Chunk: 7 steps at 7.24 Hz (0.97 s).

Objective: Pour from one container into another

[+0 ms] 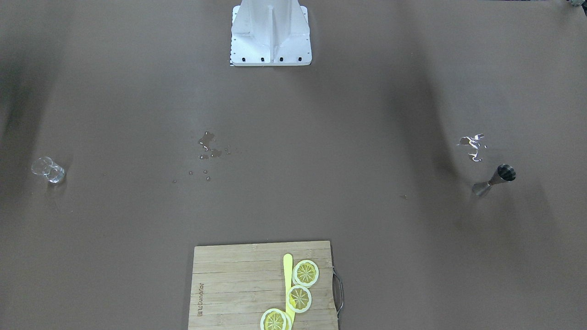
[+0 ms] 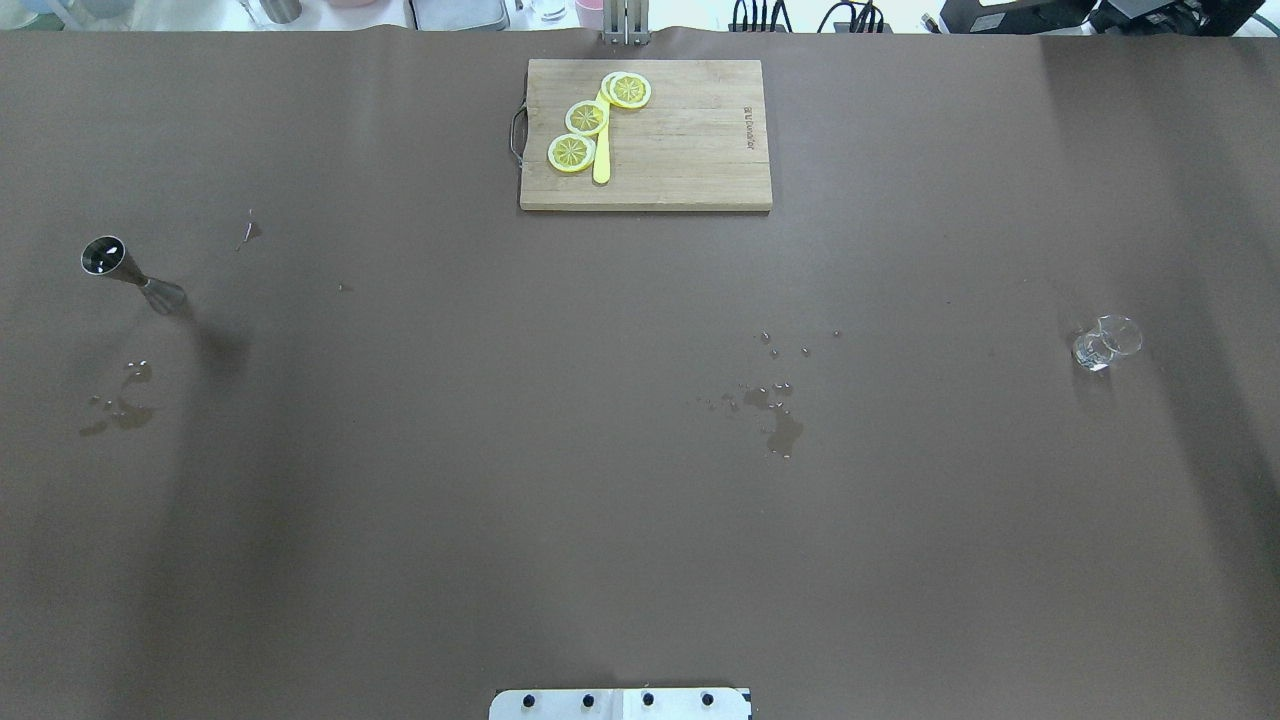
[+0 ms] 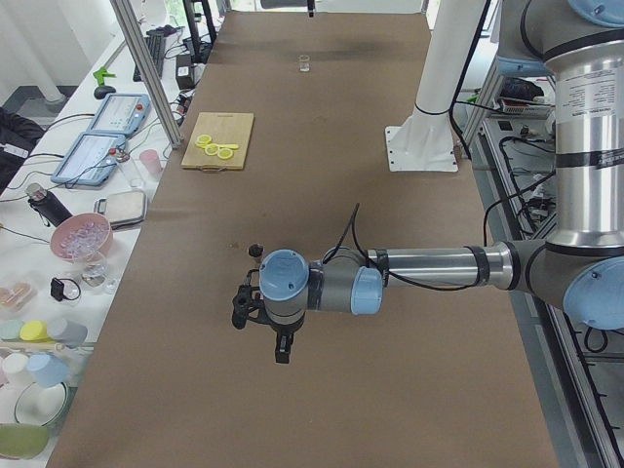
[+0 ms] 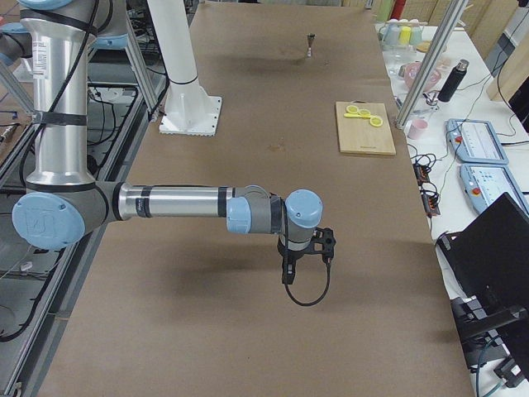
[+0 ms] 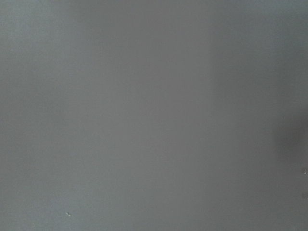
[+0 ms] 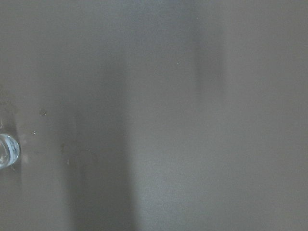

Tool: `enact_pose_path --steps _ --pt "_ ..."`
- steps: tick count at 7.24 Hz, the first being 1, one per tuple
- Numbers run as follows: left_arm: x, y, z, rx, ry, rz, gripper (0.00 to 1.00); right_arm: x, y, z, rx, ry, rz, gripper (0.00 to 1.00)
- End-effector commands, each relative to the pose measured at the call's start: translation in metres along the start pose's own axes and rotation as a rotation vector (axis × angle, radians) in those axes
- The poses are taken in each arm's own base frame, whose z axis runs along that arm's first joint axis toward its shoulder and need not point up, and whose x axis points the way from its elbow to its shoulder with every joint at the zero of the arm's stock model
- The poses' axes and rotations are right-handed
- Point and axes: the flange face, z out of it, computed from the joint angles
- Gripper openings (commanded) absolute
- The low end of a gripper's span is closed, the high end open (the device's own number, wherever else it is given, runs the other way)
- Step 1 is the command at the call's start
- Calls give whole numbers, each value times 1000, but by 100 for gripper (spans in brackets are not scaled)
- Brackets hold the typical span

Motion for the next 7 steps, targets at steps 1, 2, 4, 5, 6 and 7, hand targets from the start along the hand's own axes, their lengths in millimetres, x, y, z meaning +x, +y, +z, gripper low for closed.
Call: enact_pose_path --steps 1,2,4,5,6,7 --pt "2 -3 -2 5 3 4 98 -1 0 -1 2 0 -4 100" --pt "5 -3 -4 11 4 13 98 -1 0 -1 1 -2 -1 100" --pt "3 8 -2 0 4 1 98 -1 0 -1 1 -2 -3 100" --pt "-2 17 2 -9 3 -7 98 0 1 0 0 -2 -1 100" --pt "-11 20 11 -24 -1 -18 98 0 1 0 -1 -1 0 100" --pt "-13 20 12 -27 -2 -20 98 0 2 0 -1 -1 0 100"
